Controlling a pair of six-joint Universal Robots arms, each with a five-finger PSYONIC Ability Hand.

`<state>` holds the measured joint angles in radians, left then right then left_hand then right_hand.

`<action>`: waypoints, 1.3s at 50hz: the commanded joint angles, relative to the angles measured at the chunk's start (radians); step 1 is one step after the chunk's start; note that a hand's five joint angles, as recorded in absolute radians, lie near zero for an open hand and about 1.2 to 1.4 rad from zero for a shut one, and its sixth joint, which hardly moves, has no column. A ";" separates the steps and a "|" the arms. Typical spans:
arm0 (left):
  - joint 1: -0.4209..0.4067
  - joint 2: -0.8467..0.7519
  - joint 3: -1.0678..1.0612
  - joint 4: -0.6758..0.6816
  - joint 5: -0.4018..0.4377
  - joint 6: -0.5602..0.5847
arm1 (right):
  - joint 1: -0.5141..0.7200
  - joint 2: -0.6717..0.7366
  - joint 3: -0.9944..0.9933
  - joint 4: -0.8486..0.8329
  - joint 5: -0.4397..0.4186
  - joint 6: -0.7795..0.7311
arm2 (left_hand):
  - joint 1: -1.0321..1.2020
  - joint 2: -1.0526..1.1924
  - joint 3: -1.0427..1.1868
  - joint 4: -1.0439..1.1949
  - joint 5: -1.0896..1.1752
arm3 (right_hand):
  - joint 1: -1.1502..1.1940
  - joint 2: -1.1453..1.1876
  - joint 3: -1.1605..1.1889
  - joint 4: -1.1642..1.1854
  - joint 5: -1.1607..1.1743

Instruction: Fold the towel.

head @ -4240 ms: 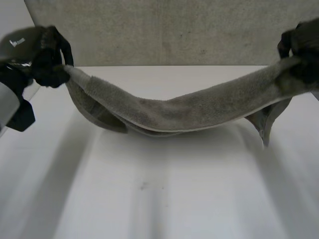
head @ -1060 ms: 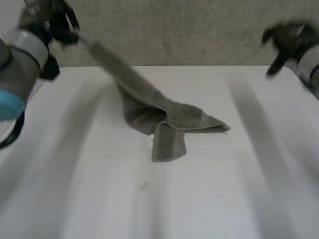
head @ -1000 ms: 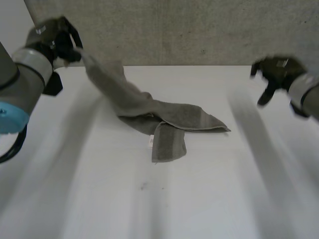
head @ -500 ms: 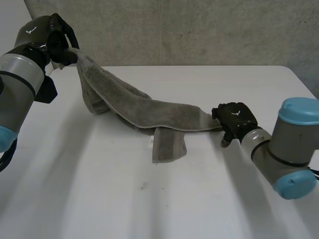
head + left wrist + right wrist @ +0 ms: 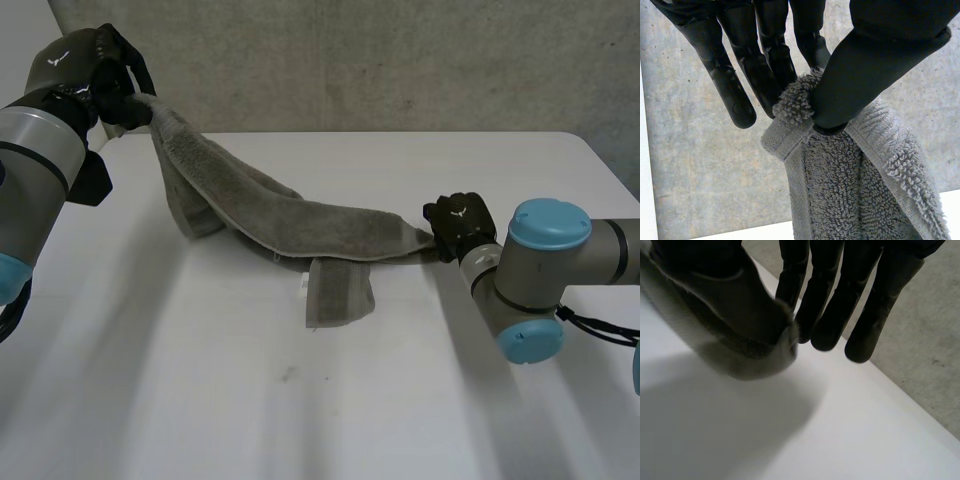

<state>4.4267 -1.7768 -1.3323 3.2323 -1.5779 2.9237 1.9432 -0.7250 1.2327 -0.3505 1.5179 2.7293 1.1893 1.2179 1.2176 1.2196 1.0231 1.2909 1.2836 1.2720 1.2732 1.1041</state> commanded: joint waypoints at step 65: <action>0.019 -0.257 0.568 -0.092 -0.002 -0.051 | -0.159 -0.333 -0.552 0.154 -0.093 -0.019 | 0.207 0.178 0.179 0.177 0.199 | 0.105 0.113 0.124 0.123 0.118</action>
<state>4.4347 -2.0630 -0.6027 3.1178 -1.5680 2.9207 1.7900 -0.9738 0.5194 -0.2287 1.4705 2.6450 1.1894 1.2181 1.2177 1.2198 1.0231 1.3395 1.3314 1.3411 1.3413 1.1718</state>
